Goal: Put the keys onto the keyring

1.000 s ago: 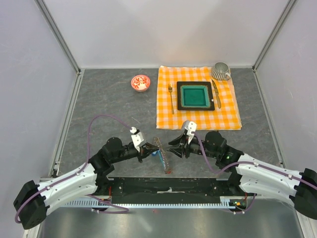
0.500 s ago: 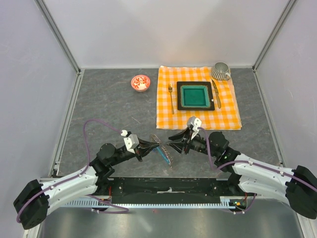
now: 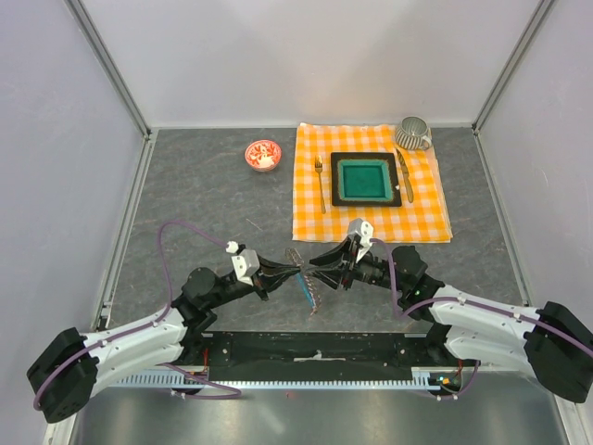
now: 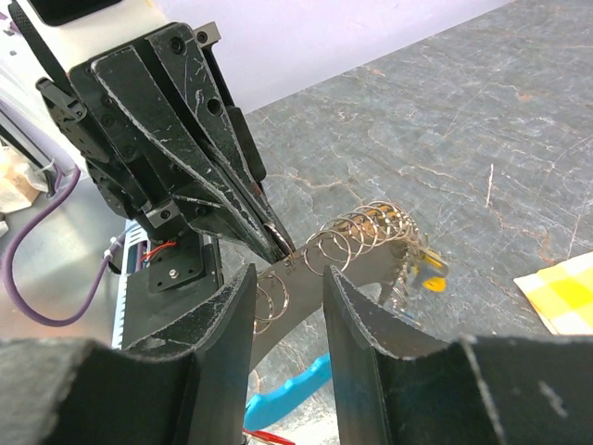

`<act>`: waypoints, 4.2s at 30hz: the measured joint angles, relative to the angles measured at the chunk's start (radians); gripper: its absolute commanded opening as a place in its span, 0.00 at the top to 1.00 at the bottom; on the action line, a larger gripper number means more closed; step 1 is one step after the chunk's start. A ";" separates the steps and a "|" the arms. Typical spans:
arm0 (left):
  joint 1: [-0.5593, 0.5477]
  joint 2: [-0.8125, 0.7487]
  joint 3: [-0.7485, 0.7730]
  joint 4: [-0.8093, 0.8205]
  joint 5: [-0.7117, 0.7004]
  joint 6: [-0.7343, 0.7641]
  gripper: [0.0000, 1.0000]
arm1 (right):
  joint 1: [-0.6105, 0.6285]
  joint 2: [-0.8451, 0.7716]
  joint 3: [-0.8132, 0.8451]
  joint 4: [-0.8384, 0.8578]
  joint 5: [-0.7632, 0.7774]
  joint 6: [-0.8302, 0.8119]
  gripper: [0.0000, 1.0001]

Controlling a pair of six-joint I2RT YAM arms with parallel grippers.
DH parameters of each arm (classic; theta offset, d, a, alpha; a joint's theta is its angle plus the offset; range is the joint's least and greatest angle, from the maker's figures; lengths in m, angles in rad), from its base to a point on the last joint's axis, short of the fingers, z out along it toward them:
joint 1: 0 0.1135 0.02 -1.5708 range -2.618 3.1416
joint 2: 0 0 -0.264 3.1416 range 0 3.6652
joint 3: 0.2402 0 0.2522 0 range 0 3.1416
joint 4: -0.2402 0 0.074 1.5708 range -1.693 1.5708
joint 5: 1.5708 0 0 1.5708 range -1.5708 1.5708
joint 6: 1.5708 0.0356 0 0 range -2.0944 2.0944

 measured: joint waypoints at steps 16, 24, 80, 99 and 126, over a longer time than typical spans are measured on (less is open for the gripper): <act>0.000 0.003 0.000 0.066 0.059 -0.040 0.98 | -0.002 0.023 0.000 0.064 -0.021 0.029 0.62; 0.000 0.005 0.000 0.113 0.072 -0.061 0.98 | -0.005 0.040 0.000 0.096 -0.058 0.044 0.71; 0.000 -0.007 0.155 -0.280 0.121 0.085 0.59 | -0.010 -0.085 0.145 -0.502 -0.103 -0.279 1.00; 0.000 0.111 0.237 -0.376 0.206 0.103 0.73 | -0.010 -0.085 0.145 -0.507 -0.103 -0.284 1.00; -0.002 0.111 0.245 -0.430 0.137 0.119 0.98 | -0.010 -0.109 0.162 -0.547 -0.055 -0.261 0.52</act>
